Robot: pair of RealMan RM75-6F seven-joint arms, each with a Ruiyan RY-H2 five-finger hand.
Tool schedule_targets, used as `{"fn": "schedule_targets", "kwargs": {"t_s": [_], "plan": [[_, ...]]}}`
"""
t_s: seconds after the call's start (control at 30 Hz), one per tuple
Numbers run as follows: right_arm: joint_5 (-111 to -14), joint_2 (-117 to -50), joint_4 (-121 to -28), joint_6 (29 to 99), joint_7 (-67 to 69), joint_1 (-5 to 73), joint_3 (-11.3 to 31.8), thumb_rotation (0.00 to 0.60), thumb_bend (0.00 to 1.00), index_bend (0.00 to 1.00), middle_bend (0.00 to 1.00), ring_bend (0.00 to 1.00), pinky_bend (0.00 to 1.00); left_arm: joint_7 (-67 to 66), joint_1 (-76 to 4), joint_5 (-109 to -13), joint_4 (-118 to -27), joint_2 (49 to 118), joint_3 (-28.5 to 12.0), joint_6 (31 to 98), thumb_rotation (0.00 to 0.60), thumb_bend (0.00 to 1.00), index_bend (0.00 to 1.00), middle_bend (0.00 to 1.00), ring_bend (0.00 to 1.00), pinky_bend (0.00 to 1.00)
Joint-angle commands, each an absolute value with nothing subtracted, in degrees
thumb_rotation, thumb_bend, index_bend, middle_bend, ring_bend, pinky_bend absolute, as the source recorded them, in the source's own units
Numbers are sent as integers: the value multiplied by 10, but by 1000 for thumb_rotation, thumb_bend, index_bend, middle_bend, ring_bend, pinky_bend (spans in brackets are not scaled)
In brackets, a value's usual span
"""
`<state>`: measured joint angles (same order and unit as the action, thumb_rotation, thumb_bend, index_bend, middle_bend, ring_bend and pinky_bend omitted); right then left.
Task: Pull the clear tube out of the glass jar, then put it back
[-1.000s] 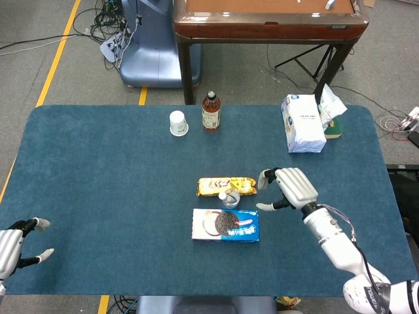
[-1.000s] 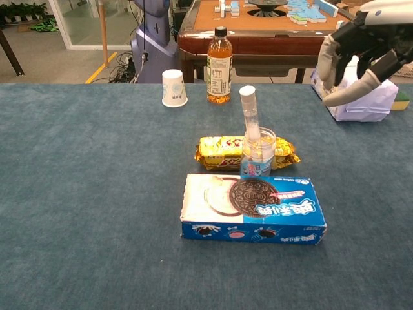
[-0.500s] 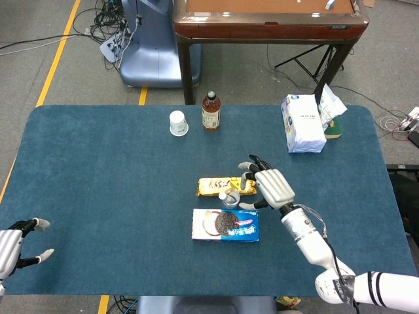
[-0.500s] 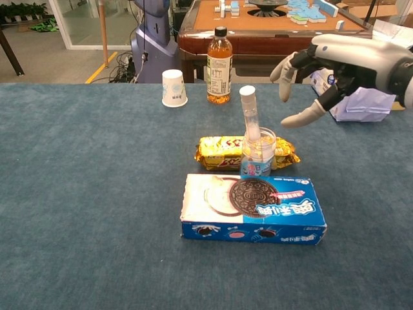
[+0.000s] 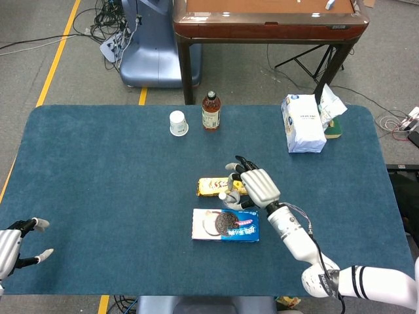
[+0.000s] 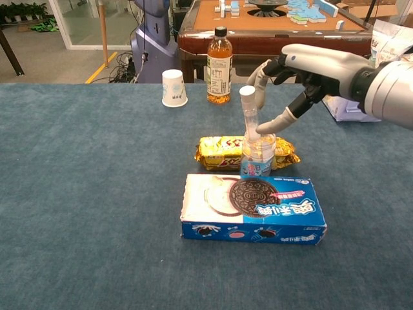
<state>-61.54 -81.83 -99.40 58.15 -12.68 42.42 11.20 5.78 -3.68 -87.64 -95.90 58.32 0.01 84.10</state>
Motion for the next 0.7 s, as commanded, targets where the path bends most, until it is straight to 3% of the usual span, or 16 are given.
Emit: {"fn": "schedule_targets", "kwargs": {"t_s": [0.03, 0.4, 0.7], "plan": [[-615, -821, -990, 578, -129, 426, 112, 600, 164, 542, 211, 45, 129, 58, -36, -877, -959, 583, 0, 842, 600, 138, 385, 455, 391, 595], [-612, -839, -967, 564, -122, 432, 115, 600, 297, 542, 211, 45, 129, 60, -35, -878, -960, 581, 1, 844, 600, 138, 385, 455, 391, 596], [-612, -850, -955, 556, -117, 435, 116, 600, 314, 542, 211, 45, 128, 64, -35, -879, -960, 580, 1, 846, 600, 138, 385, 455, 391, 595]]}}
